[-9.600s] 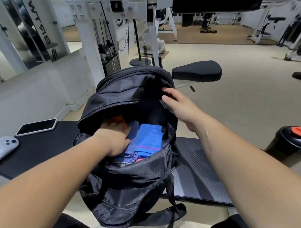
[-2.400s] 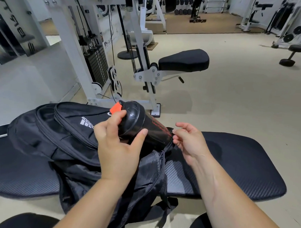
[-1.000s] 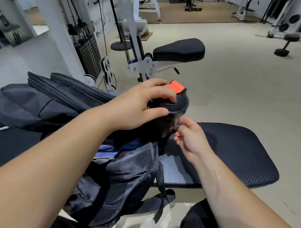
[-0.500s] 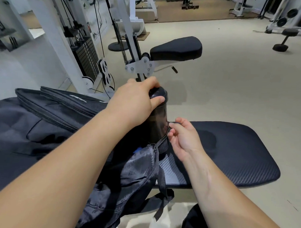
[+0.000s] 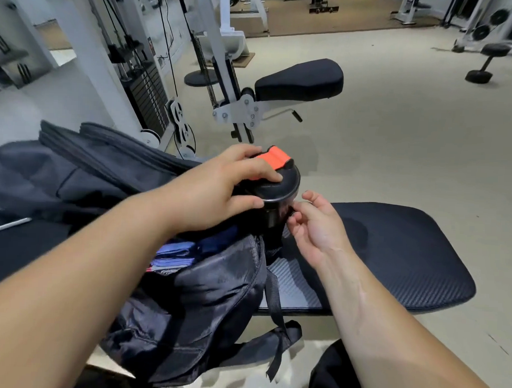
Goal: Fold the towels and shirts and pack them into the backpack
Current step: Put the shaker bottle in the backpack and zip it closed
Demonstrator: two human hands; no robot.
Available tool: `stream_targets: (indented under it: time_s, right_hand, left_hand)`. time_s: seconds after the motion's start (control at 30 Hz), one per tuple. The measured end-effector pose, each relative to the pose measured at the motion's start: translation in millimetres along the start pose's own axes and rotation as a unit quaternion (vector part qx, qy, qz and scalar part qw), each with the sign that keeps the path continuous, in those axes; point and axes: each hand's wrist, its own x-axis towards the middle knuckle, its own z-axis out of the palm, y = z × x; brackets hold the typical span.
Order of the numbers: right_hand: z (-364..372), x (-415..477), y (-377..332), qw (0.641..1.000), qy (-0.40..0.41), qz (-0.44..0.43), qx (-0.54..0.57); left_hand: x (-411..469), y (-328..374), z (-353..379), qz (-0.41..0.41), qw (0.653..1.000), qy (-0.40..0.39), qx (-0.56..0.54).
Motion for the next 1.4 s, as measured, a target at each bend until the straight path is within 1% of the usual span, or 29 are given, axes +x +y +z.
stream_targets:
  time_s: [0.1, 0.17, 0.27, 0.37, 0.43, 0.53, 0.67, 0.73, 0.87, 0.93, 1.07, 1.2, 1.3, 1.4]
  right_hand:
    - [3, -1, -5, 1.000, -0.009, 0.001, -0.013]
    - [5, -1, -7, 1.000, -0.010, 0.006, -0.005]
    - [5, -2, -8, 0.998, -0.003, 0.026, 0.052]
    - [5, -2, -7, 0.996, 0.010, 0.031, 0.079]
    - [5, -1, -6, 0.995, 0.019, 0.030, 0.091]
    - [5, 1, -6, 0.994, 0.022, 0.030, 0.100]
    - [8, 3, -7, 0.996, 0.021, 0.021, 0.087]
    - [9, 5, -9, 0.996, 0.026, 0.010, 0.080]
    - [9, 10, -14, 0.998, 0.036, -0.005, 0.048]
    - [10, 13, -16, 0.999, 0.034, -0.007, 0.032]
    - [12, 18, -19, 1.000, 0.008, 0.002, -0.019]
    - [8, 19, -28, 0.995, -0.030, 0.002, -0.099]
    - [5, 19, -32, 0.993, -0.046, 0.007, -0.107]
    - [8, 22, -32, 0.995, -0.043, 0.012, -0.087]
  left_hand:
    - [11, -3, -21, 0.023, 0.999, -0.048, -0.008]
    - [19, -2, -27, 0.019, 0.998, -0.056, -0.005]
    - [31, 2, -23, -0.019, 0.999, -0.033, 0.020]
    - [36, 7, -12, -0.047, 0.998, -0.003, 0.044]
    - [35, 10, -6, -0.057, 0.997, -0.001, 0.049]
    - [32, 11, -6, -0.059, 0.996, -0.022, 0.067]
    - [33, 15, -10, -0.064, 0.993, -0.058, 0.075]
    - [33, 19, -5, -0.066, 0.991, -0.060, 0.097]
    - [29, 29, 19, -0.083, 0.983, -0.005, 0.163]
    - [27, 31, 27, -0.098, 0.979, 0.014, 0.179]
    - [30, 24, 18, -0.115, 0.980, 0.009, 0.160]
    - [38, 15, -1, -0.106, 0.983, -0.029, 0.146]
    - [43, 7, -7, -0.093, 0.988, -0.053, 0.110]
    - [50, -2, -8, -0.080, 0.990, -0.057, 0.101]
